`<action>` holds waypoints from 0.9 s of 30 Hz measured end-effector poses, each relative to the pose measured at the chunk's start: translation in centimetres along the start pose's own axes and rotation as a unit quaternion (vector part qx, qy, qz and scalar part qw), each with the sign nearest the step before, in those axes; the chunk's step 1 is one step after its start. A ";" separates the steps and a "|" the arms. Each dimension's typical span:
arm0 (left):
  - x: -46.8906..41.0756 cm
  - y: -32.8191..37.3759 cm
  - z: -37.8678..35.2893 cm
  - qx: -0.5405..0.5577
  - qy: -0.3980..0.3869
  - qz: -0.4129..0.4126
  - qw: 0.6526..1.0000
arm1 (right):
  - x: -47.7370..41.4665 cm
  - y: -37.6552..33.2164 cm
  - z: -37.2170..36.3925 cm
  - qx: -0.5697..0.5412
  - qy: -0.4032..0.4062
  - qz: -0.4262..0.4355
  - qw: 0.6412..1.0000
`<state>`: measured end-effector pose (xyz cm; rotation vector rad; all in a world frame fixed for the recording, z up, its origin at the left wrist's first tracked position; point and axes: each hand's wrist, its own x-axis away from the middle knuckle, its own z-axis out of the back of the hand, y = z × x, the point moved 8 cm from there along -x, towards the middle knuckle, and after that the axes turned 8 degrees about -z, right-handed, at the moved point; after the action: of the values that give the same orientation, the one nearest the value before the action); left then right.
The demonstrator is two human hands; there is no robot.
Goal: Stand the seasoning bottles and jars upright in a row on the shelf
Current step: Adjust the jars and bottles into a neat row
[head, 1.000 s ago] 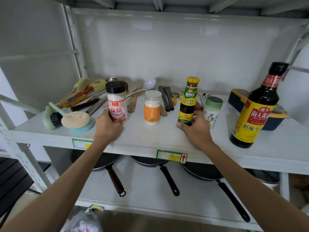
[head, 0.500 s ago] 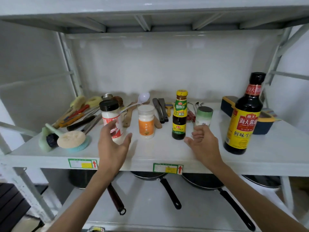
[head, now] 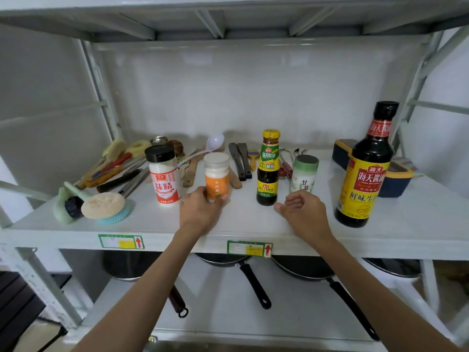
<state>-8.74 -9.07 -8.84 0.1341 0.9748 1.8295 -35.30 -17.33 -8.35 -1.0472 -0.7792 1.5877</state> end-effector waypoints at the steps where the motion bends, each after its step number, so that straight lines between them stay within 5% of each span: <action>1: 0.0 -0.1 -0.1 0.000 -0.001 -0.001 1.000 | -0.2 0.0 -0.5 0.011 -0.014 -0.004 1.000; 5: -0.1 0.2 -0.2 -0.014 0.000 -0.016 1.000 | -1.0 -1.0 -2.8 0.045 -0.077 -0.008 0.996; 16: -0.3 0.1 -0.5 -0.063 -0.004 -0.037 0.997 | -1.4 -1.3 -4.0 0.093 -0.060 0.049 0.993; 27: -0.2 -0.1 -0.5 -0.046 -0.008 -0.032 0.998 | -1.0 -1.1 -3.5 0.087 -0.052 0.019 0.995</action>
<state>-8.82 -9.51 -9.15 0.0612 0.8715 1.8090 -31.55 -18.13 -8.54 -0.8636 -0.6802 1.7217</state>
